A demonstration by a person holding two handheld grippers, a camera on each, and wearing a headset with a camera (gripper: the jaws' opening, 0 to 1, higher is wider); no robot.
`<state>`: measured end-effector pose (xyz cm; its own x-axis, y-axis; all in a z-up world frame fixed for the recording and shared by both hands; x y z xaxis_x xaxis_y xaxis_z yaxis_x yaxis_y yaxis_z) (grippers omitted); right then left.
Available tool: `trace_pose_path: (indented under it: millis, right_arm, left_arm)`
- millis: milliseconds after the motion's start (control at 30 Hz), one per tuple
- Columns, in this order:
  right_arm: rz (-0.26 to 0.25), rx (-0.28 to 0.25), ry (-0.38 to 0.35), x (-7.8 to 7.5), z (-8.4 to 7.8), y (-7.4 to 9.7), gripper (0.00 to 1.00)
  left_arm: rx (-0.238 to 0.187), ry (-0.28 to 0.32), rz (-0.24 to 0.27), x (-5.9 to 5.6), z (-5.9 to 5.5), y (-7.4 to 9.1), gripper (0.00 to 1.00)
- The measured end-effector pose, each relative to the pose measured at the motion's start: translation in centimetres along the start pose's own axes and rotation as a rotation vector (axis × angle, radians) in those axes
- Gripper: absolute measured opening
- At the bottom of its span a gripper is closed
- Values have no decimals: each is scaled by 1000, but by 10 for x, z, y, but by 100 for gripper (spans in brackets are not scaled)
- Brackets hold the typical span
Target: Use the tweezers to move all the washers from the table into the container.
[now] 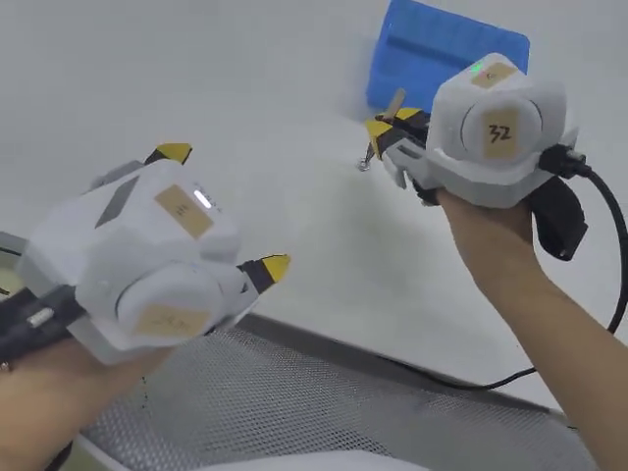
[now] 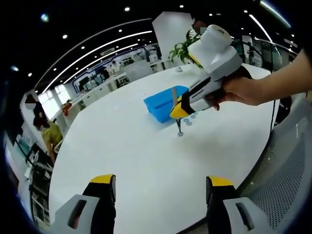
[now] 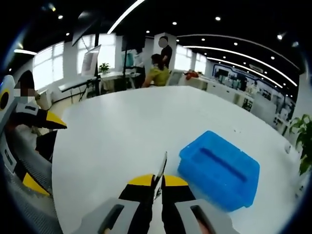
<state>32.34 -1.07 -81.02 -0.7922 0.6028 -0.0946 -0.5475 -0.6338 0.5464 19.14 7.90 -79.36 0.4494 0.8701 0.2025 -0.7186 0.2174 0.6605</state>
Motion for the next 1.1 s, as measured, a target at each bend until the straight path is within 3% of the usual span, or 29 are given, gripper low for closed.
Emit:
trace_pose_path:
  millis: [167,533,767,1100]
  right_arm:
    - [34,39,-125,-1,0,3,0]
    - [44,25,-142,-4,10,13,0]
    - [46,27,-175,-3,4,10,3]
    - [42,42,-160,-2,-1,2,3]
  left_arm:
    - [2,3,4,1,-1,0,76]
    - [7,-5,9,2,-1,0,75]
    - [7,-10,10,1,-1,0,75]
    - [15,-8,12,2,-2,0,74]
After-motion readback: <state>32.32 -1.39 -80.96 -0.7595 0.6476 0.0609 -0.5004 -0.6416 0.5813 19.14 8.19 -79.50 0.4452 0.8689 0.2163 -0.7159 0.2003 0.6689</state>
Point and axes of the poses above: the centre of the closed fingertips' face, and the gripper's own axes: y roughly backward along the fingers, x roughly to its left, z roughly out of its top, the point moved 2 cm from there along y, roughly backward along the fingers, and after that the axes turned 4 degrees about -z, right-handed, at the moved point
